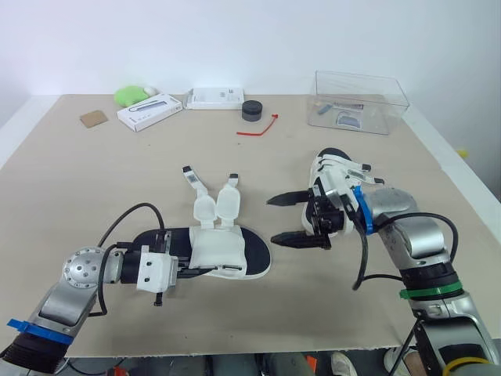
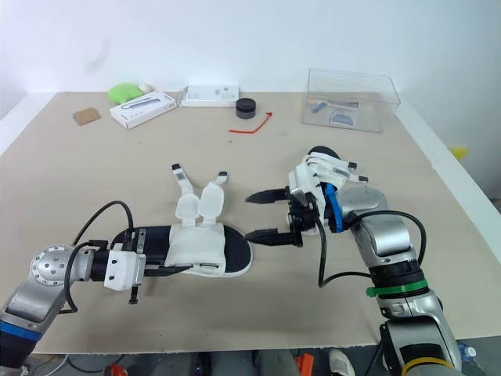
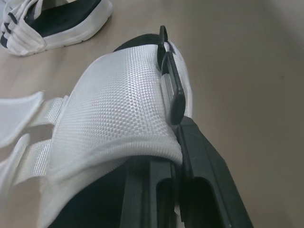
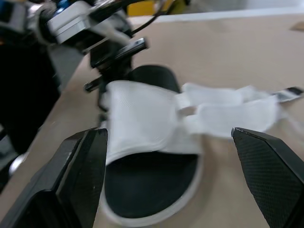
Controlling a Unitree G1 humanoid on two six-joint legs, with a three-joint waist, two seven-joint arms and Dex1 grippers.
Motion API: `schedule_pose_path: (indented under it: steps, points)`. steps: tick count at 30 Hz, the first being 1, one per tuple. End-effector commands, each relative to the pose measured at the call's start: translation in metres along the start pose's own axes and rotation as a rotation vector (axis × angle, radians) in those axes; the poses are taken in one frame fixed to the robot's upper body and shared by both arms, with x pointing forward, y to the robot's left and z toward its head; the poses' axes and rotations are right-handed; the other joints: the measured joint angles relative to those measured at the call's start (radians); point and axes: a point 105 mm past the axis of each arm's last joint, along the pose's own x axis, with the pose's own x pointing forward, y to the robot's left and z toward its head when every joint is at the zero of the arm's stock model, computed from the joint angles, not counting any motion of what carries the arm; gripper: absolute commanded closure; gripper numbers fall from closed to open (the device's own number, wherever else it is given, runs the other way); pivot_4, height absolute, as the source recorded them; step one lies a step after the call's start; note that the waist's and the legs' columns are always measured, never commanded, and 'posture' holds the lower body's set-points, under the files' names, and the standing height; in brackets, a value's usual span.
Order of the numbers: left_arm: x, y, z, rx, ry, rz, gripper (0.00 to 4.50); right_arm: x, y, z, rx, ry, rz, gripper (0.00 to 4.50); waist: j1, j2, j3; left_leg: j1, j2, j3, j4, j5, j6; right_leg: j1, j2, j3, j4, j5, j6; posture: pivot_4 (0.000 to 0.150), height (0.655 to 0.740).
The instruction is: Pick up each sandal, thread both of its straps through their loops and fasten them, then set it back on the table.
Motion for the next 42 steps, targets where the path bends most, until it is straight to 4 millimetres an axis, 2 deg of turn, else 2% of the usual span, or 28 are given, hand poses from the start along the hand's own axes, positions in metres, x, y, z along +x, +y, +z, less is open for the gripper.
schedule_pose_path:
  steps: [1, 6, 8, 11, 14, 15, 16, 18, 19, 20, 21, 23, 25, 32, 42]
  points:
    - [0.002, -0.001, 0.007, -0.017, -0.012, 0.007, 4.45, 0.002, 0.005, 0.011, -0.114, 0.006, 0.043, 0.0, -0.001, 0.0, 0.0, 0.001, 0.0, 0.0, 0.0, 0.0, 0.0, 0.0, 0.0, 0.0, 0.0, 0.0, 0.0, 0.15, 0.74]
    - [0.0, 0.0, 0.008, -0.069, -0.008, 0.023, 4.45, 0.003, 0.0, 0.009, -0.144, 0.016, 0.033, 0.0, 0.0, 0.0, 0.0, 0.002, 0.0, 0.0, 0.0, 0.0, 0.0, 0.001, 0.002, 0.0, 0.0, 0.0, 0.0, 0.15, 0.74]
    - [-0.002, -0.006, 0.008, -0.099, 0.006, -0.008, 4.45, 0.003, 0.001, 0.003, -0.144, 0.03, 0.036, 0.0, 0.0, 0.0, 0.0, 0.001, 0.0, 0.0, 0.0, 0.0, 0.0, 0.001, 0.002, 0.0, 0.0, 0.0, 0.0, 0.15, 0.74]
    - [-0.005, -0.011, 0.01, -0.134, 0.01, -0.03, 3.58, 0.003, 0.0, -0.005, -0.141, 0.06, 0.023, 0.0, -0.001, 0.0, 0.0, 0.001, 0.0, 0.0, 0.0, 0.0, 0.0, 0.001, 0.001, 0.0, 0.0, 0.0, -0.001, 0.15, 0.74]
    - [-0.004, -0.013, 0.018, -0.181, -0.015, -0.04, 2.16, 0.005, 0.002, -0.004, -0.109, 0.052, 0.036, 0.0, 0.0, 0.0, 0.0, 0.001, 0.0, 0.0, 0.0, 0.0, 0.0, 0.001, 0.001, 0.0, 0.0, -0.001, -0.001, 0.15, 0.74]
    - [-0.005, -0.014, 0.021, -0.209, -0.017, -0.047, 1.64, 0.005, 0.003, -0.004, -0.101, 0.055, 0.041, 0.26, 0.0, 0.0, 0.0, 0.001, 0.0, -0.001, 0.0, 0.0, 0.0, 0.001, 0.001, -0.001, 0.0, -0.001, -0.001, 0.15, 0.74]
    - [-0.005, -0.015, 0.022, -0.246, -0.018, -0.053, 0.79, 0.006, 0.003, -0.005, -0.096, 0.061, 0.044, 0.77, 0.0, 0.0, 0.0, 0.001, 0.0, -0.001, 0.0, 0.0, 0.0, 0.001, 0.001, -0.001, 0.0, -0.001, -0.001, 0.15, 0.74]
    - [-0.007, -0.017, 0.026, -0.32, -0.021, -0.065, 0.57, 0.008, 0.004, -0.007, -0.088, 0.07, 0.049, 1.11, 0.0, 0.0, 0.0, 0.001, 0.0, 0.0, 0.0, 0.0, 0.0, 0.001, 0.001, 0.0, 0.0, -0.001, -0.001, 0.15, 0.74]
    - [-0.009, -0.017, 0.03, -0.387, -0.027, -0.081, 0.01, 0.01, 0.005, -0.009, -0.08, 0.075, 0.053, 1.71, -0.001, 0.0, 0.0, 0.001, 0.001, 0.0, 0.0, 0.0, 0.0, 0.001, 0.001, 0.0, 0.0, -0.001, -0.001, 0.15, 0.74]
    - [-0.011, -0.017, 0.033, -0.442, -0.034, -0.09, 0.0, 0.013, 0.006, -0.01, -0.068, 0.081, 0.054, 1.91, -0.001, 0.0, 0.0, 0.001, 0.001, -0.001, 0.0, 0.0, 0.0, 0.001, 0.001, 0.0, 0.0, -0.001, -0.001, 0.15, 0.74]
    - [-0.013, -0.017, 0.036, -0.499, -0.039, -0.103, 0.0, 0.016, 0.006, -0.012, -0.054, 0.092, 0.05, 2.59, 0.0, 0.0, 0.0, 0.002, 0.001, 0.0, 0.0, 0.0, 0.0, 0.001, 0.002, 0.0, 0.001, -0.001, -0.001, 0.15, 0.74]
    - [-0.018, -0.018, 0.041, -0.592, -0.03, -0.142, 0.0, 0.022, 0.006, -0.017, -0.033, 0.108, 0.041, 3.13, 0.0, 0.0, 0.001, 0.002, 0.001, -0.001, 0.0, 0.0, 0.0, 0.001, 0.002, 0.0, 0.001, -0.001, -0.001, 0.15, 0.74]
    - [-0.021, -0.015, 0.042, -0.614, -0.014, -0.138, 0.0, 0.028, 0.006, -0.023, -0.01, 0.129, 0.02, 3.57, -0.001, 0.0, 0.001, 0.002, 0.001, -0.001, 0.0, 0.0, 0.0, 0.001, 0.003, 0.0, 0.002, -0.002, -0.002, 0.15, 0.74]
    - [-0.022, -0.005, 0.042, -0.578, 0.009, -0.104, 0.0, 0.042, 0.011, -0.041, 0.039, 0.207, 0.014, 3.57, 0.0, 0.0, 0.001, 0.002, -0.001, -0.001, 0.0, 0.0, -0.001, 0.001, 0.004, 0.0, 0.003, -0.005, -0.001, 0.15, 0.74]
    - [-0.009, -0.012, 0.029, -0.462, 0.045, -0.057, 0.0, 0.05, 0.01, -0.041, 0.059, 0.228, -0.012, 3.57, 0.0, 0.0, 0.001, 0.002, -0.001, -0.001, 0.0, 0.001, -0.001, 0.001, 0.004, 0.0, 0.003, -0.005, -0.001, 0.15, 0.74]
